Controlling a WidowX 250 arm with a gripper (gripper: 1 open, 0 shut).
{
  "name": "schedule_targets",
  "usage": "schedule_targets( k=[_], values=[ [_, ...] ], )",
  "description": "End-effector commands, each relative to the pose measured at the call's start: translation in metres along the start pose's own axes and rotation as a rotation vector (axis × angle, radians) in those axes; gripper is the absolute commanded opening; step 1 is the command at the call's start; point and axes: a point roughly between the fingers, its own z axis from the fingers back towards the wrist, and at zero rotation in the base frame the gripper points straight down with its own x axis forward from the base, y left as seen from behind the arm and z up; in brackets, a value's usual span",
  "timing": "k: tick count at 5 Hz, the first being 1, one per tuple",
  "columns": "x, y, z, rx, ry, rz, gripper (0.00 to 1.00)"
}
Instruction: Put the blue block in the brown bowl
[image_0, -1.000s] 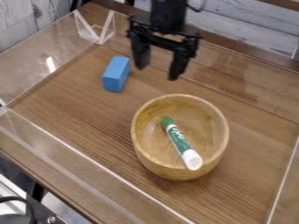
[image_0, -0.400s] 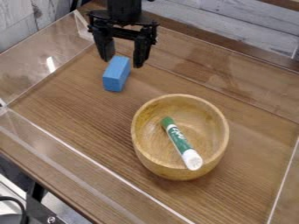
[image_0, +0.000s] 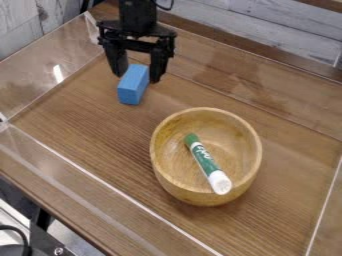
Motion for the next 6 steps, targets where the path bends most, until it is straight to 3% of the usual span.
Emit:
schedule_targets(
  k=[1,6],
  values=[
    [0.009,0.009,0.006,0.006,-0.049,0.037,1.0],
    [0.026,0.034,-0.019,0.008,-0.072,0.13,1.0]
  ],
)
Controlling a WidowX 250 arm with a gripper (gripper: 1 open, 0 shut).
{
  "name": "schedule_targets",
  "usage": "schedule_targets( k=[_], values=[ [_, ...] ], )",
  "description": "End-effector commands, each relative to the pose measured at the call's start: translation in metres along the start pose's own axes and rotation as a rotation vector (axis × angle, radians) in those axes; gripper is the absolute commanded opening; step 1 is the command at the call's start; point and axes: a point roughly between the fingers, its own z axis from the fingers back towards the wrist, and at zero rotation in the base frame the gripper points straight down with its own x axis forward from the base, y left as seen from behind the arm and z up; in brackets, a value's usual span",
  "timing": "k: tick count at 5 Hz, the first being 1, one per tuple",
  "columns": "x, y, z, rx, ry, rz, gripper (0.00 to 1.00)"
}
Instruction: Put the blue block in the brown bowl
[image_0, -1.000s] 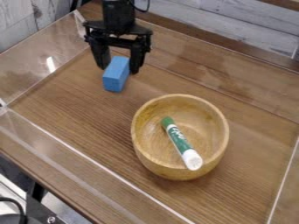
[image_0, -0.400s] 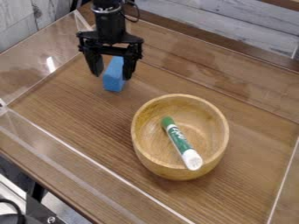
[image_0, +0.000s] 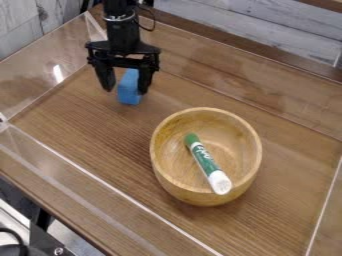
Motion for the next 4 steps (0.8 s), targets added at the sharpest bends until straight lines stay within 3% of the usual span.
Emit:
schedule_targets(
  k=[1,4],
  values=[
    [0.0124,0.0059,0.0156,0.006,-0.069,0.009,1.0],
    [0.0104,0.0074,0.0096,0.002,-0.069,0.006,1.0]
  ],
)
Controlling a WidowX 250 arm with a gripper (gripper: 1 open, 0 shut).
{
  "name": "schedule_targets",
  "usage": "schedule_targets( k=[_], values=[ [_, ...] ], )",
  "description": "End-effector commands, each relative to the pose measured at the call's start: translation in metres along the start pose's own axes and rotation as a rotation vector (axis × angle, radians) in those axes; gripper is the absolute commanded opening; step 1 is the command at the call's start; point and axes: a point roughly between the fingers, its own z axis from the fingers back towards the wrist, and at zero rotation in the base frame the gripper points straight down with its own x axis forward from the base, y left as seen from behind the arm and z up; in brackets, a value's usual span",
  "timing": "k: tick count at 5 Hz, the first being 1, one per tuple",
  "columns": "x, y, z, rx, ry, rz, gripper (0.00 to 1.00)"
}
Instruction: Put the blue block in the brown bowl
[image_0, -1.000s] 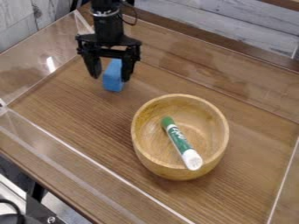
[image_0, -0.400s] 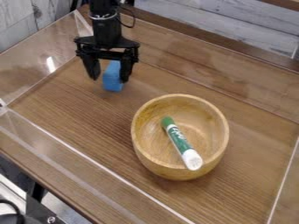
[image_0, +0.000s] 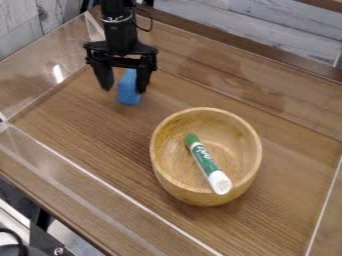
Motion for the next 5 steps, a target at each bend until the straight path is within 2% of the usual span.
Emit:
schedule_targets(
  k=[1,2,3,5],
  values=[
    [0.005,0.004,0.008,-0.003,-0.039,0.004,1.0],
    [0.003,0.003,0.008,-0.005,-0.039,0.003,1.0],
    [0.002,0.001,0.006,-0.009,-0.037,0.001,0.0],
    [-0.005,-0.008,0.02,-0.011,-0.029,-0.035,0.0]
  ],
)
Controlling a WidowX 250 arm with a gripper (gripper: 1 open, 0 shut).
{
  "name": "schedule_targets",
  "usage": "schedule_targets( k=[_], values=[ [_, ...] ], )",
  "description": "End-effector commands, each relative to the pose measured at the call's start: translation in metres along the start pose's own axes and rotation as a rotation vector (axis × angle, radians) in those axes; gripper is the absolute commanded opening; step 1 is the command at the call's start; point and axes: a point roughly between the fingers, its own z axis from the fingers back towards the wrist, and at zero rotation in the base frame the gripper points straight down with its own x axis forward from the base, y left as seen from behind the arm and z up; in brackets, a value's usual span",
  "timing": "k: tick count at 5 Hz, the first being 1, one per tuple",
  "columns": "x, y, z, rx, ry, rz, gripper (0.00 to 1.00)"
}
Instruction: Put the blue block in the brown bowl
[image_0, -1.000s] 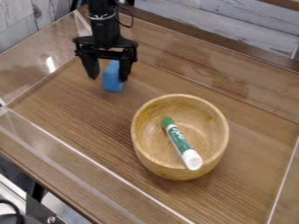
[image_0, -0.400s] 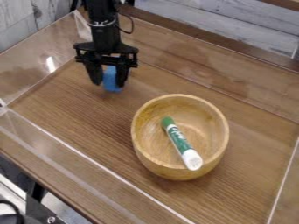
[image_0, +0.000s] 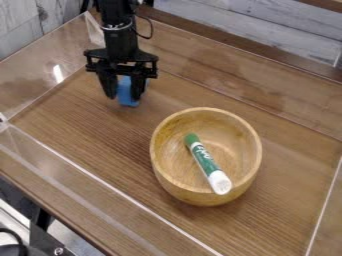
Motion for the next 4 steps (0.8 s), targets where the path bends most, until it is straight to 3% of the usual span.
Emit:
schedule_targets(
  k=[1,4],
  values=[
    [0.004,-0.006,0.032,0.002,-0.077,-0.038,0.0],
    [-0.009,-0.019,0.053,-0.009,-0.07,-0.111,0.0]
  ],
)
